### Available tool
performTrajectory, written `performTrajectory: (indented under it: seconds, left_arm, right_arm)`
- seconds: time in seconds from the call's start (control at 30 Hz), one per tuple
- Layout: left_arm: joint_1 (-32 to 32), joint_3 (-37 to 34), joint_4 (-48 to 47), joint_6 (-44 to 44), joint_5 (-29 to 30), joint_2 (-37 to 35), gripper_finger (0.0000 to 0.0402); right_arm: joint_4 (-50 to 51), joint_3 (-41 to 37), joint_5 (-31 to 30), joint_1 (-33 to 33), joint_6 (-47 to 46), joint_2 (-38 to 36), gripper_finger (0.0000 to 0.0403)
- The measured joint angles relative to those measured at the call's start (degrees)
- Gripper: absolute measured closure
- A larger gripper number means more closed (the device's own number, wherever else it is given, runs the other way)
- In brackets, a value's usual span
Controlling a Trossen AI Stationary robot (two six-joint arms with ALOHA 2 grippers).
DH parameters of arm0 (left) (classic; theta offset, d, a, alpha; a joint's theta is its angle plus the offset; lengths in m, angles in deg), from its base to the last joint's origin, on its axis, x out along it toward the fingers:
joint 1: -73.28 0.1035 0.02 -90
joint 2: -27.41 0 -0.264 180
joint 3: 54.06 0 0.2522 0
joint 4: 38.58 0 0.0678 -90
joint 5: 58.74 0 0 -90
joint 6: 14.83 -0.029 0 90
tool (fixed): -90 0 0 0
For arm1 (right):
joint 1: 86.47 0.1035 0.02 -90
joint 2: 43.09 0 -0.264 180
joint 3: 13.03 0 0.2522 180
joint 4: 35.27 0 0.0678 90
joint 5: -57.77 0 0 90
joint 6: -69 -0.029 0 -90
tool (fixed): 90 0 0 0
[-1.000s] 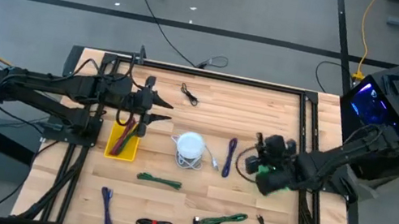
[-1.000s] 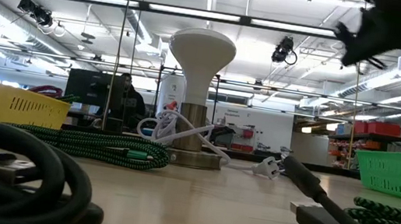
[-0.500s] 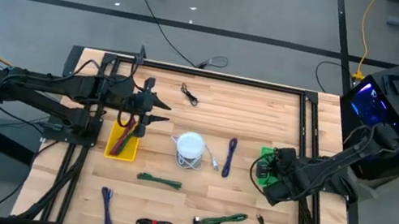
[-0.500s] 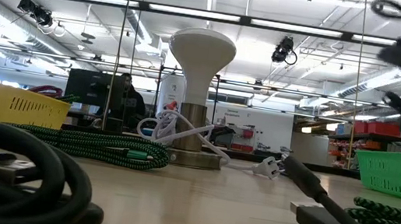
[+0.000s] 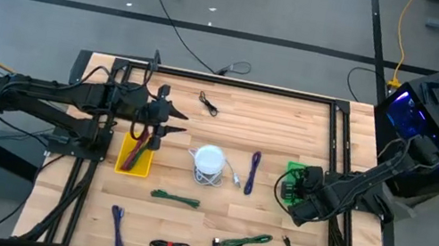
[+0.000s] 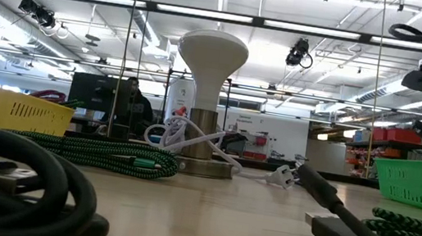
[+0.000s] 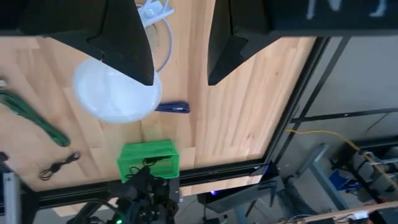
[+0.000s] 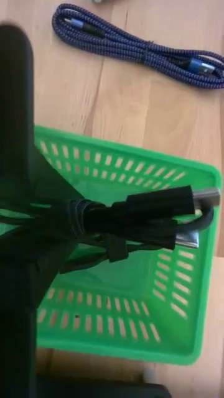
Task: Pick & Place USB Port
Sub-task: Put the black charger cable into the green bin
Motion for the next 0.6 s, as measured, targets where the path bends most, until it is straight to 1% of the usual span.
performTrajectory:
  seconds: [0.13, 0.23, 0.37, 0.43, 0.47, 0.6]
  left_arm:
    - [0.0, -0.02, 0.0, 0.0, 1.62, 0.04, 0.0246]
    - [0.0, -0.02, 0.0, 0.0, 2.19, 0.04, 0.0246]
    - [0.0, -0.02, 0.0, -0.08, 4.45, 0.04, 0.0246]
    - [0.0, -0.02, -0.1, -1.99, 7.72, 0.04, 0.0246]
    - [0.0, -0.02, -0.29, -3.0, 10.26, 0.06, 0.0246]
    - [0.03, -0.02, -1.61, -8.48, 22.5, 0.08, 0.0247]
  right_arm:
    - [0.67, 0.0, -1.59, 0.0, 0.88, 0.0, 0.0283]
    - [1.95, 0.0, -1.62, -0.01, 0.99, 0.0, 0.0242]
    - [3.59, 0.0, -2.39, -0.02, 1.01, 0.0, 0.0203]
    - [3.91, 0.0, -5.14, -0.02, 0.95, 0.0, 0.0192]
    - [3.92, 0.02, -6.87, -0.02, 1.01, -0.04, 0.0189]
    - [4.41, 0.73, -14.17, -0.14, 3.13, -1.02, 0.0185]
